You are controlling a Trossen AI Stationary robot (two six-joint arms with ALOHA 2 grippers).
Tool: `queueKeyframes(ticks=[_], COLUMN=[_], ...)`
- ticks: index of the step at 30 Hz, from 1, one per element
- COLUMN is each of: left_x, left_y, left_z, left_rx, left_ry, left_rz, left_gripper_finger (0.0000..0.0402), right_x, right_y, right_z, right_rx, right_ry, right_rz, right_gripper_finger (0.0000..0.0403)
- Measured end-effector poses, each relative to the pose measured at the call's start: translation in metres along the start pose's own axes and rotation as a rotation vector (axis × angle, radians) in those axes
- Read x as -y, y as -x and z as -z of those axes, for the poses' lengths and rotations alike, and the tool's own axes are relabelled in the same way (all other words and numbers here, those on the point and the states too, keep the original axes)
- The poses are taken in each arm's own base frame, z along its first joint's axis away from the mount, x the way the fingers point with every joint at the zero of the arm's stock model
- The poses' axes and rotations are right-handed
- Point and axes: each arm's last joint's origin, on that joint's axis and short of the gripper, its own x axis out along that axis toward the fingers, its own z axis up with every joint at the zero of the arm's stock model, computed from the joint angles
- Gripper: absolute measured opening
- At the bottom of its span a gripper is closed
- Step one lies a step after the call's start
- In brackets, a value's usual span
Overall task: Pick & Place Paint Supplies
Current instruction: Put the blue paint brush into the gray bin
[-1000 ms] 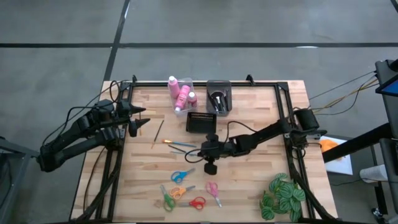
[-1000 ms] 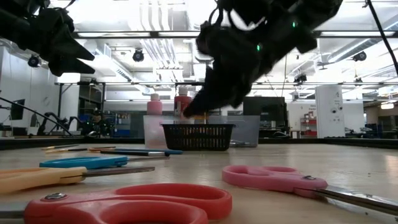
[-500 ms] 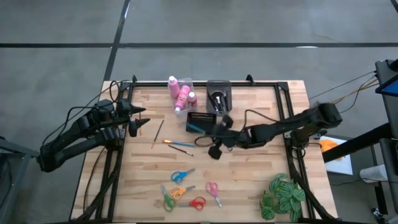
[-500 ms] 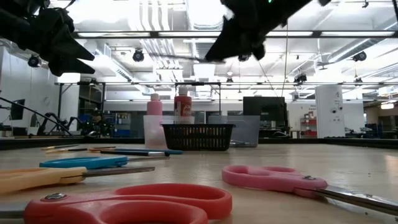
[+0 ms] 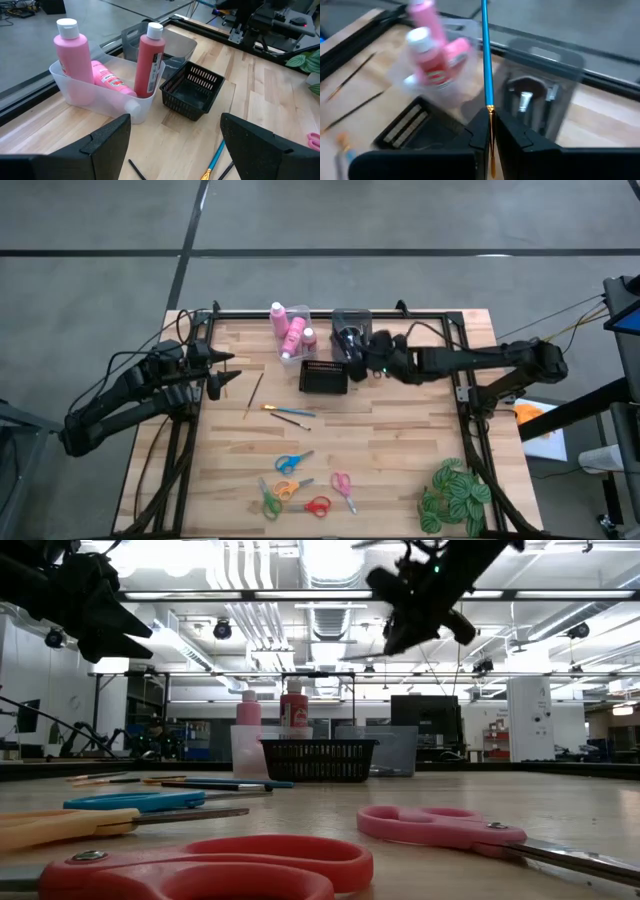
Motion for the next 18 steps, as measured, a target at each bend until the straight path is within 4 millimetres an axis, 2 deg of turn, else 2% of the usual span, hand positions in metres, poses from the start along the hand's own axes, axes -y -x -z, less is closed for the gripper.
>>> queueKeyframes(ticks=[10, 18], left_x=[0.000, 0.000], left_y=[0.000, 0.000], left_z=[0.000, 0.000], left_rx=[0.000, 0.000], left_ry=[0.000, 0.000], left_rz=[0.000, 0.000], left_gripper_finger=[0.0311, 0.0311], right_x=[0.030, 0.039], right_y=[-0.033, -0.071], right_z=[-0.013, 0.002], right_rx=[-0.014, -0.142], right_ry=[-0.155, -0.176], right_rz=[0.150, 0.202], right_gripper_finger=[0.0018, 0.0018])
